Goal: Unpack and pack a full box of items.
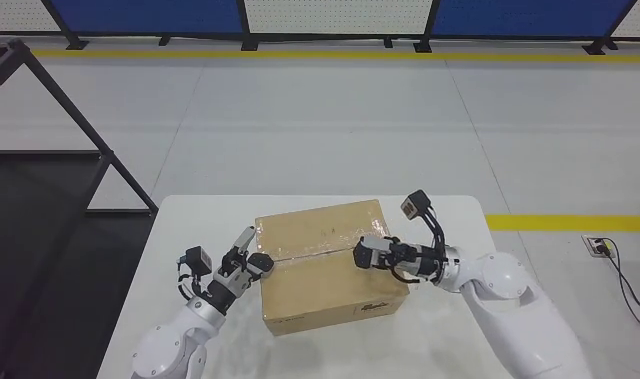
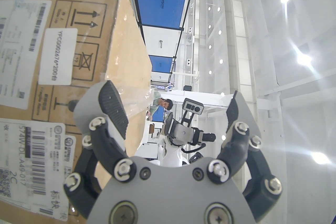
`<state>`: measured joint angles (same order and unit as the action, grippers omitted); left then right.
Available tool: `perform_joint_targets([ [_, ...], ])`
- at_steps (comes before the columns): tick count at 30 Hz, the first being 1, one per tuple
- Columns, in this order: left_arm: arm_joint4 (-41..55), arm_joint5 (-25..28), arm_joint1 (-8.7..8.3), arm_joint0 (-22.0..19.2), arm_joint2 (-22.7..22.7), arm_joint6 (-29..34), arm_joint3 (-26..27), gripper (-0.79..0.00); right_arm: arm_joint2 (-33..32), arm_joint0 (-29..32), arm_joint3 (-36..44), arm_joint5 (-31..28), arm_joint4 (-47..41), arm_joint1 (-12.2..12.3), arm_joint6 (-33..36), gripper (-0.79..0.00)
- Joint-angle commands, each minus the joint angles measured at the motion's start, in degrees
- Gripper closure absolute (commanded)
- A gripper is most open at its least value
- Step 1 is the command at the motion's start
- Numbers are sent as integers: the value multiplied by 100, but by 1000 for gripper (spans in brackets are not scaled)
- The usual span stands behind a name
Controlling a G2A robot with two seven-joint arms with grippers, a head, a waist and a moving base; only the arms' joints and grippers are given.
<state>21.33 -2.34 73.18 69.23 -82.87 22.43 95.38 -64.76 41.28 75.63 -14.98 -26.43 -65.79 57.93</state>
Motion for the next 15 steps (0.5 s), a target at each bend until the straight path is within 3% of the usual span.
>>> perform_joint_targets([
  [1, -7, -7, -2, -3, 5, 3, 5, -785, -123, 73, 55, -1, 116, 30, -136, -785],
  [5, -13, -7, -7, -3, 13, 8, 4, -785, -397, 219, 167, 184, 626, 100, -688, -785],
  [15, -12, 0, -14, 7, 36, -14, 14, -785, -592, 325, 422, 1279, 1336, 203, -897, -785],
])
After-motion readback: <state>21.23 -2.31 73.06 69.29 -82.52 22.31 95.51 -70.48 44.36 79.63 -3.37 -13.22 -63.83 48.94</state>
